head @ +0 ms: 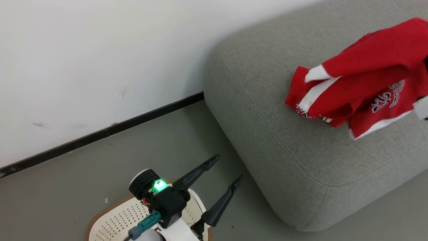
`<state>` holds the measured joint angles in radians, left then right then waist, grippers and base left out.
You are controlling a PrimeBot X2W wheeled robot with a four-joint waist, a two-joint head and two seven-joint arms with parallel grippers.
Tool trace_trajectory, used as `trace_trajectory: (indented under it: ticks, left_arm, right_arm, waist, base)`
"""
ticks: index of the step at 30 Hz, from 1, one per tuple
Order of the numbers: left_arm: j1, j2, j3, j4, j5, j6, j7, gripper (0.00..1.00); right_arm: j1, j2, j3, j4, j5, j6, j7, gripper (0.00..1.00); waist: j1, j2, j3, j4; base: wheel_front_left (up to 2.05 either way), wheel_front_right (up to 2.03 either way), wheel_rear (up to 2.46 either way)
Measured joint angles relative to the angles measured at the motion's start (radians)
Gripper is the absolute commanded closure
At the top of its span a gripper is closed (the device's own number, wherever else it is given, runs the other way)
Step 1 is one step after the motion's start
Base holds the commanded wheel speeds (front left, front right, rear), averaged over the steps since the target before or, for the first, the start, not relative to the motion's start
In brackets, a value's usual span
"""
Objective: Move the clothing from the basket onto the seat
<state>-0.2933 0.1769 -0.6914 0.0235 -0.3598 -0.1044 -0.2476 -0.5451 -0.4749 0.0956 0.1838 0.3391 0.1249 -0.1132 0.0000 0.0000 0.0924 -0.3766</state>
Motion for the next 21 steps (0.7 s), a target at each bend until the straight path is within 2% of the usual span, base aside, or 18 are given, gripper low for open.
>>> trace_trajectory:
  ticks: [8, 16, 21]
  left_arm:
    - [-0.053, -0.004, 0.003, -0.050, 0.038, 0.017, 0.010, 0.00]
    - [-0.089, -0.004, -0.006, -0.091, 0.058, 0.020, 0.038, 0.00]
    - [-0.107, 0.003, -0.008, -0.110, 0.065, 0.020, 0.056, 0.00]
  right_arm:
    - [-0.162, -0.072, -0.029, 0.123, 0.011, 0.000, 0.070, 1.00]
    - [-0.305, -0.160, -0.097, 0.252, -0.015, 0.000, 0.084, 1.00]
    - [-0.342, -0.184, -0.142, 0.338, -0.029, 0.000, 0.075, 1.00]
  waist:
    - [0.0000, 0.0000, 0.061, 0.041]
    - [0.0000, 0.0000, 0.121, 0.094]
    - [0.0000, 0.0000, 0.161, 0.127]
  base:
    - [0.00, 0.00, 0.00]
    - [0.00, 0.00, 0.00]
    - [0.00, 0.00, 0.00]
